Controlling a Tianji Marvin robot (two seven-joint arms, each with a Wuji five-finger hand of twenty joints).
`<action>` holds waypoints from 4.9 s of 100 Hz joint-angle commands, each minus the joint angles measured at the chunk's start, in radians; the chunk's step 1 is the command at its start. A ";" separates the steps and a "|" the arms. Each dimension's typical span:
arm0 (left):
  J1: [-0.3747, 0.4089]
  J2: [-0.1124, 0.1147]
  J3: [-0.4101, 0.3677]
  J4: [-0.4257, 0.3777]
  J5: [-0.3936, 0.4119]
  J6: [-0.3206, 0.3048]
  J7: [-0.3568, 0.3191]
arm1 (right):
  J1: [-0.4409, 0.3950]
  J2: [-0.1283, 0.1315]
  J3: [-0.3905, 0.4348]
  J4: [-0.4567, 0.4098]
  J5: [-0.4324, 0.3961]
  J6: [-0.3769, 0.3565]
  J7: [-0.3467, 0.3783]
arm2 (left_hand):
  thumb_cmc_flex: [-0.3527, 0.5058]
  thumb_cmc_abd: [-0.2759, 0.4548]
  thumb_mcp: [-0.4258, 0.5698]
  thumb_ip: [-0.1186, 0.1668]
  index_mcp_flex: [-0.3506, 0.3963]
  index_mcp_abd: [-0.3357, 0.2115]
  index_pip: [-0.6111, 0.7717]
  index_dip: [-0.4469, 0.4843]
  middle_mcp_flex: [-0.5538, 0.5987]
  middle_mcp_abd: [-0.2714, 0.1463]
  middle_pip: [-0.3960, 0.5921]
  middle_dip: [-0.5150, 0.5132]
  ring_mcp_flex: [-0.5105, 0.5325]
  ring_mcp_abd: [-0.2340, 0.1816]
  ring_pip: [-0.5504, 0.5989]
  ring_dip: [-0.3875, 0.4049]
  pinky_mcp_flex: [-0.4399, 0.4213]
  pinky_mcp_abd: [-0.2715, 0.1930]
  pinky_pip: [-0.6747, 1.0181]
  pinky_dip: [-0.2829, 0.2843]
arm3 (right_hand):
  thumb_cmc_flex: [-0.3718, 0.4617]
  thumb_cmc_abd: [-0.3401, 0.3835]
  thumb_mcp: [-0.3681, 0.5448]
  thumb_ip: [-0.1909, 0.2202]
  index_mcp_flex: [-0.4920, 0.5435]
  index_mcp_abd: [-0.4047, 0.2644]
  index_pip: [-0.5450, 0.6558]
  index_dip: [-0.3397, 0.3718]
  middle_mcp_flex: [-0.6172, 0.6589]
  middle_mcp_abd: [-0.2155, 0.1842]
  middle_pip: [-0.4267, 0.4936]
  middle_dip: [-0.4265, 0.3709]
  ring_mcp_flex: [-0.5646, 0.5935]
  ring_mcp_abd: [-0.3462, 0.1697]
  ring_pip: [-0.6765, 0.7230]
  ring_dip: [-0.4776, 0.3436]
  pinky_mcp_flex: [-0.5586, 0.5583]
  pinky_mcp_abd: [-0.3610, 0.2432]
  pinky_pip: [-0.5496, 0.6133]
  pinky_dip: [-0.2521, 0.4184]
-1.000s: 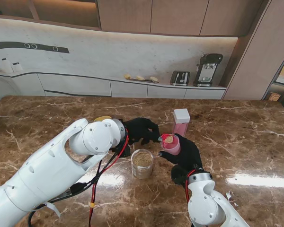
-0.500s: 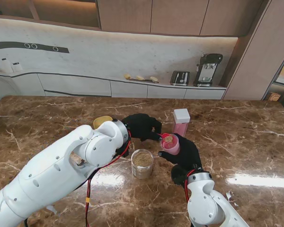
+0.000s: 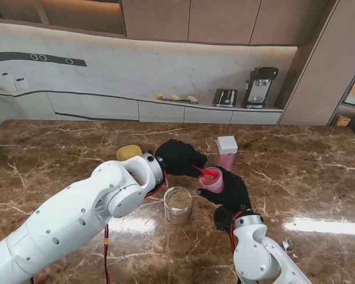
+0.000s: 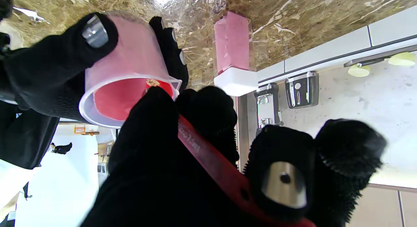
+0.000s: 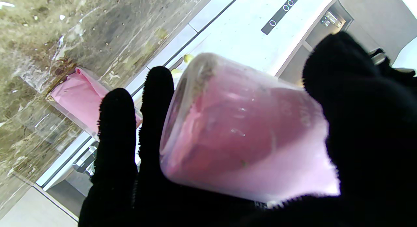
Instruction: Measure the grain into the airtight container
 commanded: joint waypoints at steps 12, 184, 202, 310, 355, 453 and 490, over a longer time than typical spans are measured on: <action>0.012 -0.002 -0.006 0.023 0.023 -0.026 0.065 | -0.008 -0.003 -0.001 0.003 0.006 0.006 0.014 | 0.017 0.041 -0.006 0.018 -0.019 -0.041 0.025 0.009 0.074 -0.061 0.030 0.020 0.046 -0.021 0.118 -0.003 0.030 -0.001 0.079 -0.011 | 0.112 0.172 0.175 -0.007 0.061 -0.100 0.083 0.002 0.047 -0.061 0.026 0.016 0.019 -0.031 0.016 0.003 0.001 -0.014 0.026 -0.019; 0.159 -0.018 -0.177 0.005 -0.027 -0.060 0.238 | -0.013 -0.003 0.006 -0.004 0.004 0.019 0.015 | 0.001 0.027 0.004 0.019 -0.021 -0.065 0.032 -0.012 0.078 -0.071 0.031 0.022 0.046 -0.019 0.118 -0.011 0.032 -0.013 0.072 -0.030 | 0.111 0.173 0.174 -0.008 0.060 -0.102 0.084 0.002 0.047 -0.062 0.027 0.016 0.019 -0.032 0.015 0.002 0.000 -0.015 0.026 -0.020; 0.192 -0.020 -0.217 -0.007 -0.092 -0.052 0.218 | -0.015 -0.004 0.011 -0.002 0.001 0.012 0.007 | 0.001 0.027 0.003 0.019 -0.018 -0.064 0.032 -0.012 0.080 -0.070 0.030 0.022 0.046 -0.018 0.118 -0.011 0.033 -0.010 0.074 -0.028 | 0.110 0.173 0.174 -0.008 0.060 -0.104 0.084 0.002 0.047 -0.063 0.027 0.015 0.020 -0.034 0.015 0.002 0.001 -0.016 0.026 -0.020; 0.270 0.066 -0.325 -0.113 -0.075 0.042 -0.300 | -0.035 -0.003 0.044 -0.018 -0.015 0.003 -0.010 | 0.021 0.015 0.021 0.027 0.012 0.006 -0.006 -0.057 0.082 -0.037 0.023 0.023 0.045 0.015 0.109 -0.005 0.002 0.019 0.068 -0.014 | 0.106 0.170 0.175 -0.007 0.059 -0.103 0.084 0.002 0.044 -0.063 0.026 0.012 0.017 -0.033 0.013 0.002 -0.002 -0.016 0.022 -0.021; 0.131 0.066 -0.148 -0.052 -0.063 0.152 -0.343 | -0.036 -0.006 0.043 -0.015 -0.008 -0.002 -0.017 | 0.025 0.008 0.029 0.031 0.016 0.018 -0.008 -0.071 0.081 -0.039 0.022 0.025 0.045 0.010 0.108 -0.003 0.008 0.009 0.070 -0.011 | 0.105 0.169 0.176 -0.007 0.060 -0.103 0.084 0.004 0.043 -0.062 0.026 0.010 0.015 -0.035 0.012 0.002 -0.005 -0.017 0.019 -0.022; 0.049 0.054 0.013 -0.010 0.038 0.242 -0.307 | -0.040 -0.006 0.044 -0.017 0.007 -0.008 -0.010 | -0.015 -0.037 0.108 0.030 0.043 0.038 0.013 -0.105 0.088 -0.049 0.042 -0.010 0.047 -0.009 0.113 -0.018 0.051 -0.025 0.079 -0.054 | 0.100 0.164 0.180 -0.007 0.054 -0.102 0.082 0.004 0.039 -0.063 0.027 0.006 0.013 -0.036 0.009 0.002 -0.008 -0.018 0.014 -0.021; 0.010 0.057 0.063 0.001 0.017 0.255 -0.330 | -0.039 -0.006 0.044 -0.015 0.008 -0.014 -0.009 | -0.032 -0.047 0.141 0.023 0.044 0.036 0.017 -0.107 0.086 -0.049 0.047 -0.020 0.046 -0.006 0.114 -0.022 0.050 -0.025 0.081 -0.062 | 0.096 0.162 0.181 -0.007 0.052 -0.103 0.081 0.004 0.038 -0.064 0.027 0.003 0.012 -0.037 0.009 0.002 -0.008 -0.018 0.014 -0.020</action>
